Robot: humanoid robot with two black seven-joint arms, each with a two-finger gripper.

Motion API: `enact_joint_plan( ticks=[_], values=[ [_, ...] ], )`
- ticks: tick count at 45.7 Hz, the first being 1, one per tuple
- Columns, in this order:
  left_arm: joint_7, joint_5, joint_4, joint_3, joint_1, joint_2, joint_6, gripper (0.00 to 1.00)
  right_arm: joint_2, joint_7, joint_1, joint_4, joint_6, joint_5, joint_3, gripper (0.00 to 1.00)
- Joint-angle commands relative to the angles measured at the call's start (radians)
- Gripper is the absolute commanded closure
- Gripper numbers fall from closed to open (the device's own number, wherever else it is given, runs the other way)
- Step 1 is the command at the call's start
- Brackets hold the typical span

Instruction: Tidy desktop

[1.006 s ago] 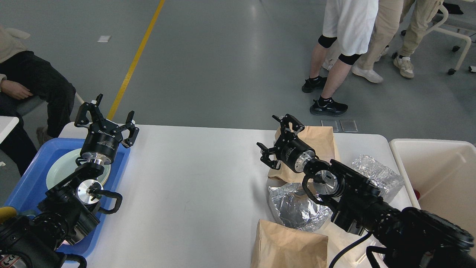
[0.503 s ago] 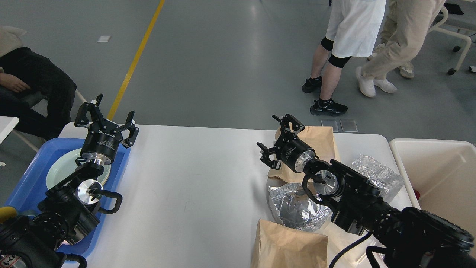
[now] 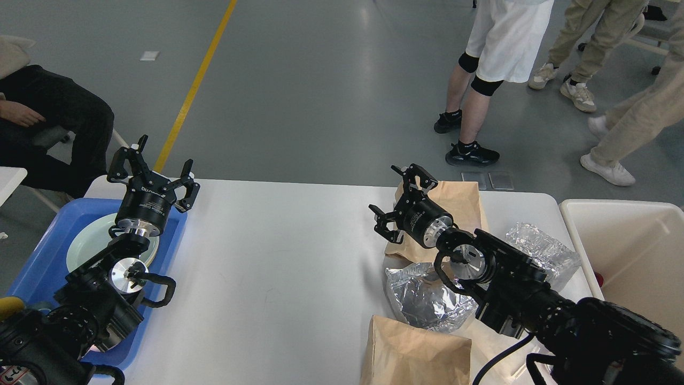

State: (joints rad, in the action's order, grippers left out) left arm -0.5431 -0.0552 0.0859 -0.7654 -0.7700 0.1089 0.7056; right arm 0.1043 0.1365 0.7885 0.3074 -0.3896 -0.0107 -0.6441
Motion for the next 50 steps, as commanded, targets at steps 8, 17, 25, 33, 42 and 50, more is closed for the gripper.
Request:
enact_joint_plan(
  ticks=[8,17,25,33,42,50],
  values=[
    [0.0,0.0,0.0,0.0,0.0,0.0,0.0,0.04,0.0,0.0,0.0,0.001,0.0,0.0,0.0,0.0],
    [0.0,0.0,0.0,0.0,0.0,0.0,0.0,0.04,0.0,0.0,0.0,-0.001,0.0,0.0,0.0,0.0],
    [0.0,0.0,0.0,0.0,0.0,0.0,0.0,0.04,0.0,0.0,0.0,0.001,0.0,0.0,0.0,0.0],
    [0.0,0.0,0.0,0.0,0.0,0.0,0.0,0.04,0.0,0.0,0.0,0.001,0.0,0.002,0.0,0.0],
    [0.0,0.0,0.0,0.0,0.0,0.0,0.0,0.04,0.0,0.0,0.0,0.001,0.0,0.0,0.0,0.0],
    [0.0,0.0,0.0,0.0,0.0,0.0,0.0,0.04,0.0,0.0,0.0,0.001,0.0,0.0,0.0,0.0]
  ],
)
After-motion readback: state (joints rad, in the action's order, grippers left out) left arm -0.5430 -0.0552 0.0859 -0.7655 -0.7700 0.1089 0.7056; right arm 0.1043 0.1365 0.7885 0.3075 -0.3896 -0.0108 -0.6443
